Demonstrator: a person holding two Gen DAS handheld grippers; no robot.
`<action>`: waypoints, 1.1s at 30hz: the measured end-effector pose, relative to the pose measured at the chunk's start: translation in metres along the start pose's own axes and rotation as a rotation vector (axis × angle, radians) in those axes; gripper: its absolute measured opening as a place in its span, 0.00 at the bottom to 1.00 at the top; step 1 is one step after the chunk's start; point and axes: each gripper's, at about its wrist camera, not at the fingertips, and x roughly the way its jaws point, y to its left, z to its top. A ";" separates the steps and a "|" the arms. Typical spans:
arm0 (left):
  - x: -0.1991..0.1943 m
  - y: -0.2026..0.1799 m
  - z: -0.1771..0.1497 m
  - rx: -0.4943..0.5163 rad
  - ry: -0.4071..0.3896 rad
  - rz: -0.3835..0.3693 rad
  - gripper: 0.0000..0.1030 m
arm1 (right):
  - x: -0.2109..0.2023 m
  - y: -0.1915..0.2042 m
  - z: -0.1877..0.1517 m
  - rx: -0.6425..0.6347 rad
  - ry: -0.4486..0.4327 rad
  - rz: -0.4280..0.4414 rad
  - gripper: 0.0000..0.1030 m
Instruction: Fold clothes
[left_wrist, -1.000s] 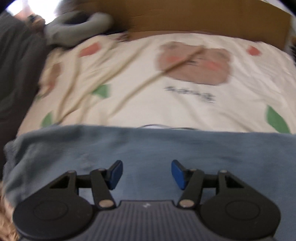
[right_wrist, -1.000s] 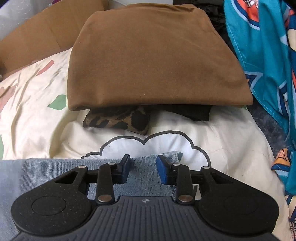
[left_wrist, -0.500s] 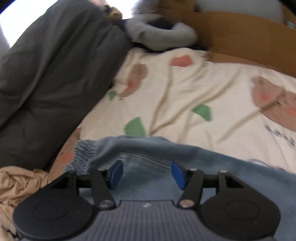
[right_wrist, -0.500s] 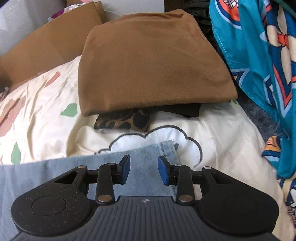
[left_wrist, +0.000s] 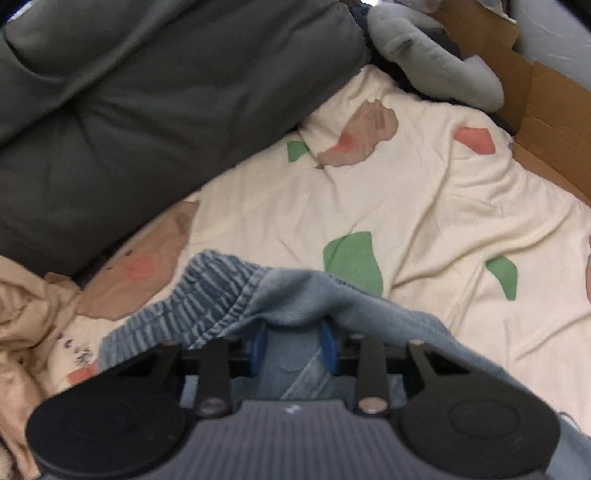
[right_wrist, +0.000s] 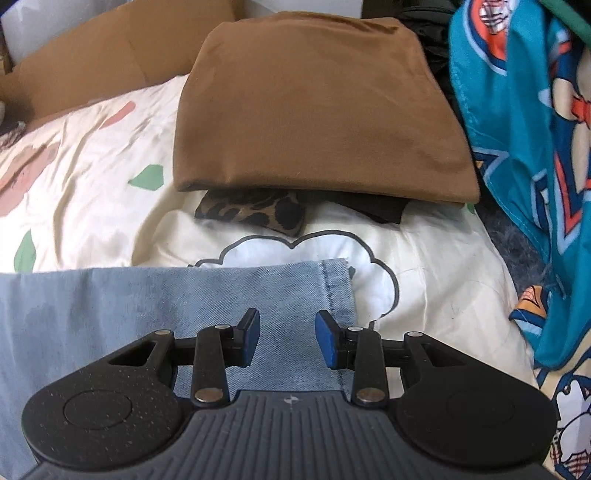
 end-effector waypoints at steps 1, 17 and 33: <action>0.005 0.000 0.002 0.001 0.004 -0.005 0.31 | 0.002 0.001 0.000 -0.009 0.006 -0.002 0.39; 0.061 -0.004 0.044 -0.036 0.115 0.027 0.08 | 0.011 0.002 0.000 -0.079 0.045 -0.044 0.39; 0.037 -0.003 0.083 0.108 0.240 -0.030 0.08 | 0.011 0.000 0.000 -0.059 0.037 -0.015 0.40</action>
